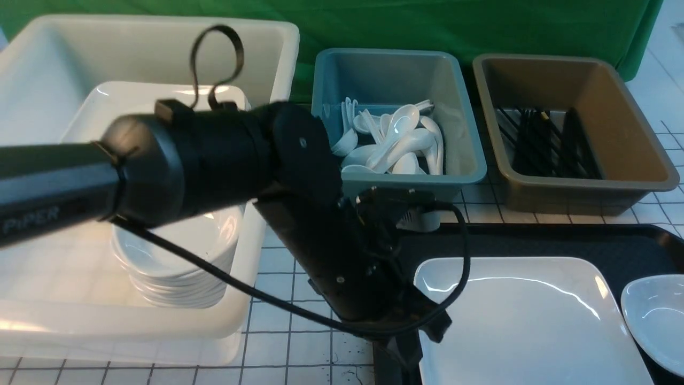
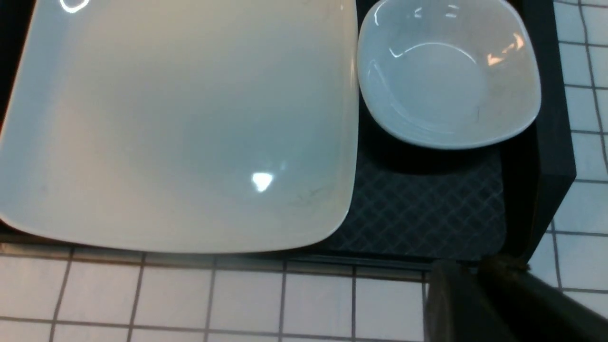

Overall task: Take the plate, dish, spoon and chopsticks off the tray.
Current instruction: Use the left arm to grab a plate from the dinner plate

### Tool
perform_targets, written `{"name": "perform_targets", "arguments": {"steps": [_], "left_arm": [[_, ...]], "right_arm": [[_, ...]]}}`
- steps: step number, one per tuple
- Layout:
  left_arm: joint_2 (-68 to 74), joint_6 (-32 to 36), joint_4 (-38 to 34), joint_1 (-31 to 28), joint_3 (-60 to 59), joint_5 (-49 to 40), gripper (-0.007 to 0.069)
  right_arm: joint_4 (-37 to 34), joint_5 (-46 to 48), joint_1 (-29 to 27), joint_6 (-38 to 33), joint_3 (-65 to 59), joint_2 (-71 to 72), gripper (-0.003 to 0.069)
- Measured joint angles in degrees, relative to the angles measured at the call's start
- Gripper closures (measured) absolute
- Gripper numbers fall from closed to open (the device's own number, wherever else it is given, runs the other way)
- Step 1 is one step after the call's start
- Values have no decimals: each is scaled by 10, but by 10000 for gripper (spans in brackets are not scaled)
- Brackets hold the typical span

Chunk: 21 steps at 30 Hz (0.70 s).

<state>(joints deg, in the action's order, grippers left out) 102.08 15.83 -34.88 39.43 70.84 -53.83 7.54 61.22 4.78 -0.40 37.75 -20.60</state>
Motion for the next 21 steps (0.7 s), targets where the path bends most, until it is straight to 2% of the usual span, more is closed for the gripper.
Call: {"name": "perform_targets", "arguments": {"steps": [5,6,7,8,9,10,15,18,21], "left_arm": [[11,-43,-1,22,-6,75,517],[13,-53,-2,29,-6,99,461],[13,-53,-2,30,-6,102,461],[19,-58,-2,36,-7,125,389],[20,-58,-2,37,-7,128,389],[27,-58,-2,39,-8,141,330],[56,-60,2,41,-8,152,184],[76,-60,-1,42,-8,154,119],[85,-61,-10,43,-8,163,98]], "right_arm": [[0,-2,0,0,0,0,521],[0,-2,0,0,0,0,517],[0,-2,0,0,0,0,517],[0,-2,0,0,0,0,515],[0,-2,0,0,0,0,515],[0,-2,0,0,0,0,514],[0,19,0,0,-1,0,512],[0,26,0,0,-13,0,512],[0,29,0,4,-27,0,512]]}}
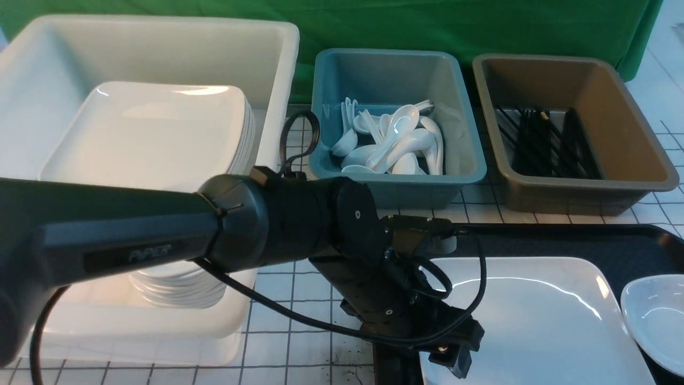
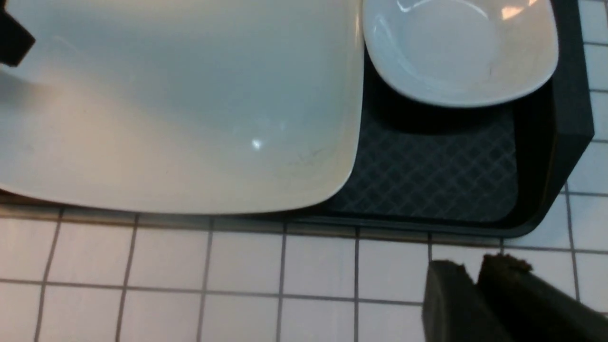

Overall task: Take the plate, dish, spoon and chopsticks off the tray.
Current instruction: Use the left arm to grab a plate from the dinner plate

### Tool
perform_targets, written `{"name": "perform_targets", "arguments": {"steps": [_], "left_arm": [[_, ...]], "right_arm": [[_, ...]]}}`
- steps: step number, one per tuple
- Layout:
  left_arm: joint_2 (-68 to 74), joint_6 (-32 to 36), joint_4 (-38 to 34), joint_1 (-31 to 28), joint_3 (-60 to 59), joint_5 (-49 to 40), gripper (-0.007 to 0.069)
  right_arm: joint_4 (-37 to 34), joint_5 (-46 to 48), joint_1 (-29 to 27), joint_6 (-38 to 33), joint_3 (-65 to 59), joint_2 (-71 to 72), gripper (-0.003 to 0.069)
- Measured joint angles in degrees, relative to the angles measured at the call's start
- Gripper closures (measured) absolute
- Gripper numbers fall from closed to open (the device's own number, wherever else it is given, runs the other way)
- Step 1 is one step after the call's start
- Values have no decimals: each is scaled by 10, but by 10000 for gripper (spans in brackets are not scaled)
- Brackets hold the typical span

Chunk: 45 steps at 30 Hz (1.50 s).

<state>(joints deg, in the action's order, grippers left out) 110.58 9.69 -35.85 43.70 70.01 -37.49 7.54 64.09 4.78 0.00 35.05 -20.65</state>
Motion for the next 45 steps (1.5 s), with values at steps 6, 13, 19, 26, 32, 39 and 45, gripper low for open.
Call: {"name": "perform_targets", "arguments": {"steps": [6,13,19,26,32,39,45], "left_arm": [[17,2,-35,0,3,28,91],[35,3,-88,6,3,73,92],[48,28,-102,23,6,119,93],[57,48,-107,34,7,141,222],[65,41,-122,34,7,148,524],[54,22,-131,34,5,135,545],[-2,23,-112,34,4,117,569]], "right_arm": [[-5,2,0,0,-41,0,512],[-10,-3,0,0,-43,0,509],[-11,-4,0,0,-46,0,507],[-11,-5,0,0,-46,0,506],[-11,-5,0,0,-46,0,501],[-11,-5,0,0,-46,0,497],[-11,-5,0,0,-46,0,491]]}}
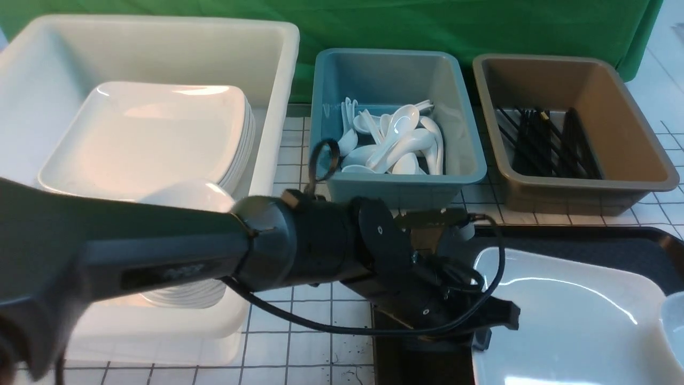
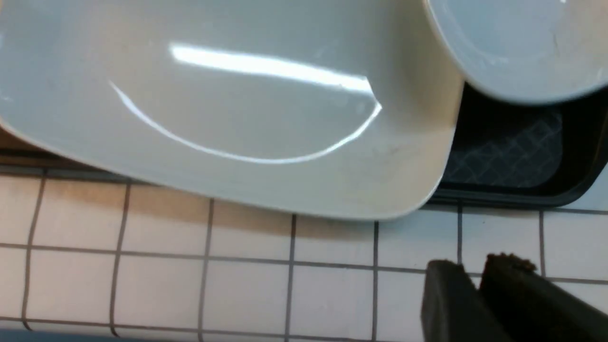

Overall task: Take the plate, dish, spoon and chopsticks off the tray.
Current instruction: Use the left arm to grab a plate from the dinner plate, then use the left arm to put the plate into the large storage box on the left

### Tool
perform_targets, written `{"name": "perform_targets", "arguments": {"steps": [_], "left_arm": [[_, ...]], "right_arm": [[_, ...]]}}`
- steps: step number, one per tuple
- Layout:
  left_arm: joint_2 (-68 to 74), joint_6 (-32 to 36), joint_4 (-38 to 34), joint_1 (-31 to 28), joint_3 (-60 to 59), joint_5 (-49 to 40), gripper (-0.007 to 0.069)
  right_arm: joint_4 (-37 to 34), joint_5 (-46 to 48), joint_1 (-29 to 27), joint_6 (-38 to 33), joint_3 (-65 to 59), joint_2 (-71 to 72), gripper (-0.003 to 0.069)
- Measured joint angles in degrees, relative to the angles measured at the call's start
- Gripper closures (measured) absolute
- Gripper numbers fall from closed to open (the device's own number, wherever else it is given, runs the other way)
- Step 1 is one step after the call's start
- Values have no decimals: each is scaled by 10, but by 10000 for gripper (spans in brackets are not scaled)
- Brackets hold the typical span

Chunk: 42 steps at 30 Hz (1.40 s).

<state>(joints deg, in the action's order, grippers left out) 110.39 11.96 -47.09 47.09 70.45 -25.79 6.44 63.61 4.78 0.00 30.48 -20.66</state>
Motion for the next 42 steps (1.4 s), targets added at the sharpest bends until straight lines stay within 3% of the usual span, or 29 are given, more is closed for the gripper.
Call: {"name": "perform_targets", "arguments": {"steps": [5,20,32,36,38,42], "left_arm": [[-57,11,31,0,-1,-4,608],[-115,-7,133,-2,-5,4,612],[-115,-30,138,-90,-5,1,614],[-115,-30,140,-104,-5,-10,614],[-113,-30,143,-106,-5,-17,614],[-108,-31,143,-106,-5,-30,614]], "right_arm": [[0,0,0,0,0,0,491],[0,-4,0,0,0,0,491],[-3,-7,0,0,0,0,491],[-27,-7,0,-7,0,0,554],[-60,-7,0,-20,0,0,627],[-115,-7,0,-26,-1,-7,629]]}}
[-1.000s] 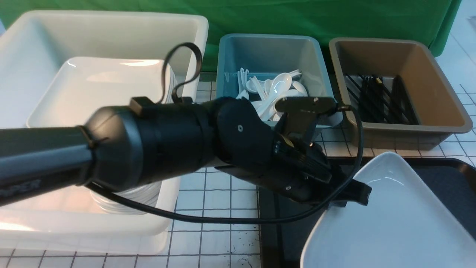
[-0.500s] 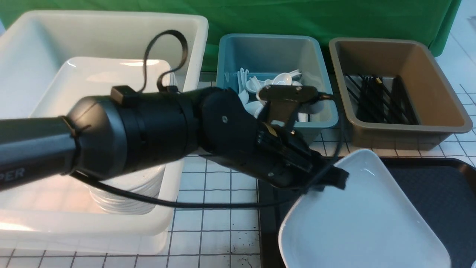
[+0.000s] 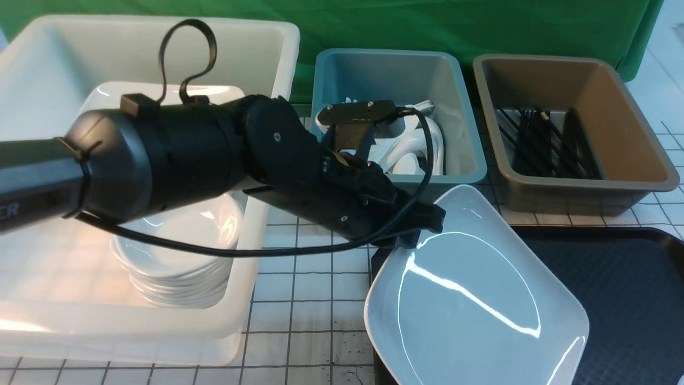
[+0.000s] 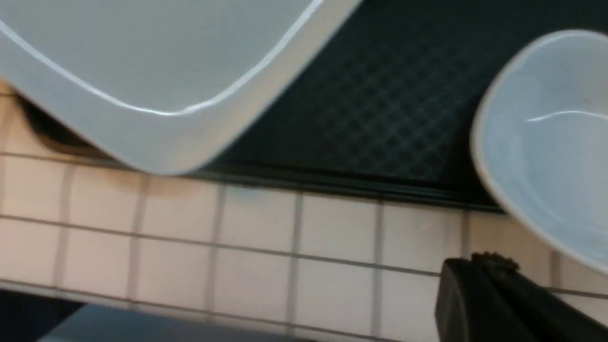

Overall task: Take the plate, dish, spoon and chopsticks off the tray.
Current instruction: Use the left arm to put the plate into the large storage box on the left

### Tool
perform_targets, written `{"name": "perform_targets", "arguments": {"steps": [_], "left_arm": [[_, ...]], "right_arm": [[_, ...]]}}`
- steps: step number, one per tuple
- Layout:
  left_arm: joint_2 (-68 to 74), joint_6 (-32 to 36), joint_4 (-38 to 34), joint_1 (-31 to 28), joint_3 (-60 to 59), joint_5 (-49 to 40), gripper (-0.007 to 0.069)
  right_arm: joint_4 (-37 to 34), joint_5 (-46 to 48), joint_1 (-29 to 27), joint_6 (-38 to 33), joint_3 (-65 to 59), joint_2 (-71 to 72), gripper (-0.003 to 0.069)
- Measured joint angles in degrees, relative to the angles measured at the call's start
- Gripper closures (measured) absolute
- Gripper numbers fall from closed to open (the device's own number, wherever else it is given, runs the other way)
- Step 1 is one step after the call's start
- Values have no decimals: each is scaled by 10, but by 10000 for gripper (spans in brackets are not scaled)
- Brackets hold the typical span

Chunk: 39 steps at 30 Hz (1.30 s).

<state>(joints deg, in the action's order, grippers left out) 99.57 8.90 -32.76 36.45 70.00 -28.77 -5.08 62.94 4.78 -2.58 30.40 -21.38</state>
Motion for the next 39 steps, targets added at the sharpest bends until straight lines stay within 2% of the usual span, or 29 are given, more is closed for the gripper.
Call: {"name": "perform_targets", "arguments": {"steps": [1,4,8,15,18,23,30,32,39], "left_arm": [[7,0,0,0,0,-7,614],[19,0,0,-1,0,-20,615],[24,7,0,-1,0,-30,615],[24,9,0,-1,0,-38,615],[24,9,0,-2,0,-42,615],[24,12,0,-2,0,-55,615],[24,19,0,-2,0,-68,615],[24,21,0,-2,0,-68,615],[24,24,0,-2,0,-77,615]], "right_arm": [[-53,-3,0,-10,-5,-13,629],[-145,-20,0,-64,-32,-50,629],[-187,-26,0,-87,-56,-141,629],[-191,-101,0,-113,-35,-311,629],[-158,-118,0,-116,-16,-382,629],[-67,-155,0,-61,1,-489,629],[-71,-196,3,-39,9,-564,629],[-72,-213,9,-39,11,-571,629],[-80,-345,87,-22,11,-576,629]]}}
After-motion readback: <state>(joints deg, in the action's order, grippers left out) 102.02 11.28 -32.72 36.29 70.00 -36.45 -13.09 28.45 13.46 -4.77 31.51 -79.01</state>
